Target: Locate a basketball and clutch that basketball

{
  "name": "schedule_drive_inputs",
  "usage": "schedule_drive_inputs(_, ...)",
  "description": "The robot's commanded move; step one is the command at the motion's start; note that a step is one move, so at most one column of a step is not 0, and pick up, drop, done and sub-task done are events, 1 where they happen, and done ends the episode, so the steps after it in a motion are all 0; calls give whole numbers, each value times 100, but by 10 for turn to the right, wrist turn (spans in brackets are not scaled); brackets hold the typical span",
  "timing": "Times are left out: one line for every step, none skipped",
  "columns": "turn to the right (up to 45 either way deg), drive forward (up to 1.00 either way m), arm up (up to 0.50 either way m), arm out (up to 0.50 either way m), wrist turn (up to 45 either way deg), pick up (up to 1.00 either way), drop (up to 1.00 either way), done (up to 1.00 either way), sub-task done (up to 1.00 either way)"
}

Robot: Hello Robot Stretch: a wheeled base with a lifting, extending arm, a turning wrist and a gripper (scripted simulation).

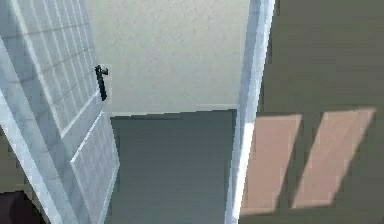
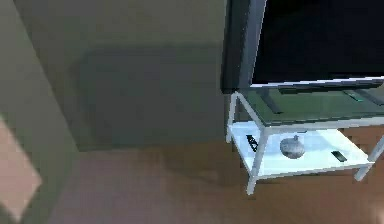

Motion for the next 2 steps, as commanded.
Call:
schedule_drive_inputs(-120, 0, 0, 0, 0, 0, 0, 0, 0)
schedule_drive_inputs(0, 100, 0, 0, 0, 0, 0, 0, 0)
